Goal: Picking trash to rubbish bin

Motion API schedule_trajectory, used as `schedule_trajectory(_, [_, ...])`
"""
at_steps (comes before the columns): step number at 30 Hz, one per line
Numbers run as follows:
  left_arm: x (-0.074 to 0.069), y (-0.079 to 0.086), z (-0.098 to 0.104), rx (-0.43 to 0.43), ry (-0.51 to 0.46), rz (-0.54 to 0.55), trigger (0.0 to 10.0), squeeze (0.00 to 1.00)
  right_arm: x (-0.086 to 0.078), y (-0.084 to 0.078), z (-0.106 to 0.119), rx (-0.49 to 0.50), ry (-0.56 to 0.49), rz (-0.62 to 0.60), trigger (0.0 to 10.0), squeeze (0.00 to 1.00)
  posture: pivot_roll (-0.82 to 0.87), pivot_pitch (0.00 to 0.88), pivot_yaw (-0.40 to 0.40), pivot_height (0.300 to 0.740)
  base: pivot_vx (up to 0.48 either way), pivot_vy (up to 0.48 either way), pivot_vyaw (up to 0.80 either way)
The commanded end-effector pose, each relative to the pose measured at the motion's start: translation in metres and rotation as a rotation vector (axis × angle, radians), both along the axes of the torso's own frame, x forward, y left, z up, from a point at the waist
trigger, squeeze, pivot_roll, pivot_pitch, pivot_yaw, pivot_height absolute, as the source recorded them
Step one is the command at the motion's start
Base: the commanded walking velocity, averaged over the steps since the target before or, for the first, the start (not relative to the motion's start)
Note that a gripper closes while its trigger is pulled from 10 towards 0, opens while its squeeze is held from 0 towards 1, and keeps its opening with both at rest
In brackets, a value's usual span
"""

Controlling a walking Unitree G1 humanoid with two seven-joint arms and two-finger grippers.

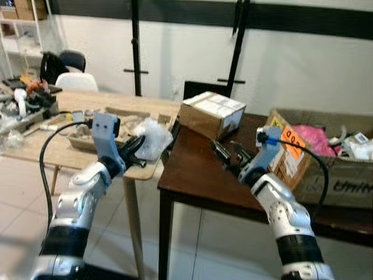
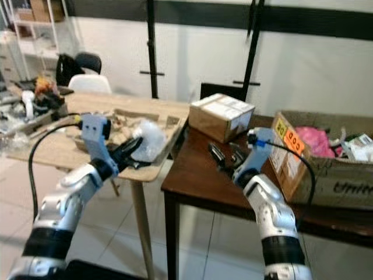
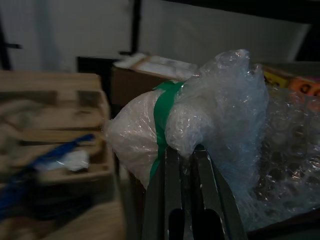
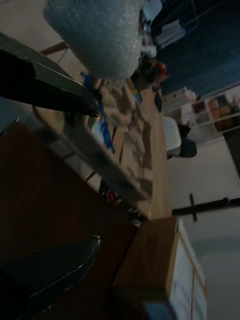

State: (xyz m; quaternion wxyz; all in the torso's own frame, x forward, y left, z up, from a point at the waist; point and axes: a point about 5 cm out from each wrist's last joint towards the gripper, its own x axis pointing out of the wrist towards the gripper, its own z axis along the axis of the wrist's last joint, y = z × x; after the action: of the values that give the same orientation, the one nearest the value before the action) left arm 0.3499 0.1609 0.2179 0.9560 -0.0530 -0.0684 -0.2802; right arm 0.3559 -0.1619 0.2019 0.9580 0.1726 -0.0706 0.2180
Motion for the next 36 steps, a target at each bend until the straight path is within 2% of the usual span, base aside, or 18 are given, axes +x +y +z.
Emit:
schedule_trajectory(1, [-0.006, -0.009, -0.014, 0.015, 0.039, -0.068, 10.0, 0.00, -0.004, -0.002, -0.004, -0.014, 0.017, 0.018, 10.0, 0.00, 0.06, 0.021, -0.059, 0.740, 0.000, 0.000, 0.00])
schedule_trajectory(5, [-0.016, -0.013, -0.029, 0.039, 0.062, -0.146, 10.0, 0.00, -0.009, -0.001, -0.011, -0.035, 0.036, 0.050, 10.0, 0.00, 0.06, 0.021, -0.060, 0.740, 0.000, 0.000, 0.00])
schedule_trajectory(7, [-0.016, -0.013, -0.029, 0.039, 0.062, -0.146, 10.0, 0.00, -0.009, -0.001, -0.011, -0.035, 0.036, 0.050, 10.0, 0.00, 0.06, 0.021, -0.060, 0.740, 0.000, 0.000, 0.00])
schedule_trajectory(12, [-0.029, -0.016, -0.039, 0.073, 0.071, -0.250, 10.0, 0.00, -0.013, 0.003, -0.015, -0.044, 0.046, 0.085, 10.0, 0.00, 0.06, 0.020, -0.060, 0.740, 0.000, 0.000, 0.00])
schedule_trajectory(16, [-0.060, -0.025, -0.057, 0.127, 0.155, -0.501, 10.0, 0.00, -0.028, 0.013, -0.024, -0.069, 0.057, 0.234, 10.0, 0.00, 0.07, 0.022, -0.059, 0.740, 0.000, 0.000, 0.00])
schedule_trajectory(23, [-0.076, -0.026, -0.073, 0.182, 0.267, -0.611, 10.0, 0.00, -0.042, 0.019, -0.037, -0.109, 0.089, 0.376, 10.0, 0.00, 0.07, 0.021, -0.060, 0.740, 0.000, 0.000, 0.00])
schedule_trajectory(24, [-0.089, -0.020, -0.095, 0.303, 0.402, -0.673, 10.0, 0.00, -0.057, 0.022, -0.059, -0.187, 0.157, 0.505, 10.0, 0.00, 0.07, 0.019, -0.060, 0.740, 0.000, 0.000, 0.00])
schedule_trajectory(25, [-0.089, -0.020, -0.095, 0.303, 0.402, -0.673, 10.0, 0.00, -0.057, 0.022, -0.059, -0.187, 0.157, 0.505, 10.0, 0.00, 0.07, 0.019, -0.060, 0.740, 0.000, 0.000, 0.00])
schedule_trajectory(26, [-0.094, -0.015, -0.108, 0.379, 0.469, -0.670, 10.0, 0.00, -0.062, 0.021, -0.072, -0.243, 0.205, 0.529, 10.0, 0.00, 0.07, 0.018, -0.061, 0.740, 0.000, 0.000, 0.00])
schedule_trajectory(27, [-0.094, -0.015, -0.108, 0.379, 0.469, -0.670, 10.0, 0.00, -0.062, 0.021, -0.072, -0.243, 0.205, 0.529, 10.0, 0.00, 0.07, 0.018, -0.061, 0.740, 0.000, 0.000, 0.00])
schedule_trajectory(28, [-0.096, -0.010, -0.118, 0.444, 0.511, -0.657, 10.0, 0.00, -0.064, 0.020, -0.082, -0.287, 0.240, 0.530, 10.0, 0.00, 0.07, 0.018, -0.061, 0.740, 0.000, 0.000, 0.00])
schedule_trajectory(29, [-0.096, -0.010, -0.118, 0.444, 0.511, -0.657, 10.0, 0.00, -0.064, 0.020, -0.082, -0.287, 0.240, 0.530, 10.0, 0.00, 0.07, 0.018, -0.061, 0.740, 0.000, 0.000, 0.00])
schedule_trajectory(30, [-0.096, 0.000, -0.134, 0.556, 0.563, -0.606, 10.0, 0.00, -0.064, 0.016, -0.096, -0.350, 0.298, 0.492, 10.0, 0.00, 0.07, 0.017, -0.061, 0.740, 0.000, 0.000, 0.00])
schedule_trajectory(31, [-0.096, 0.017, -0.158, 0.702, 0.657, -0.499, 10.0, 0.00, -0.065, 0.012, -0.111, -0.398, 0.352, 0.453, 10.0, 0.00, 0.06, 0.017, -0.058, 0.740, 0.000, 0.000, 0.00])
schedule_trajectory(32, [-0.096, 0.017, -0.158, 0.702, 0.657, -0.499, 10.0, 0.00, -0.065, 0.012, -0.111, -0.398, 0.352, 0.453, 10.0, 0.00, 0.06, 0.017, -0.058, 0.740, 0.000, 0.000, 0.00])
schedule_trajectory(34, [-0.103, 0.043, -0.187, 0.898, 0.778, -0.383, 10.0, 0.00, -0.070, 0.006, -0.131, -0.451, 0.420, 0.417, 10.0, 0.00, 0.06, 0.019, -0.055, 0.740, 0.000, 0.000, 0.00])
schedule_trajectory(35, [-0.103, 0.043, -0.187, 0.898, 0.778, -0.383, 10.0, 0.00, -0.070, 0.006, -0.131, -0.451, 0.420, 0.417, 10.0, 0.00, 0.06, 0.019, -0.055, 0.740, 0.000, 0.000, 0.00])
schedule_trajectory(36, [-0.107, 0.049, -0.196, 0.915, 0.808, -0.335, 10.0, 0.00, -0.073, 0.004, -0.139, -0.470, 0.448, 0.407, 10.0, 0.00, 0.06, 0.019, -0.054, 0.740, 0.000, 0.000, 0.00])
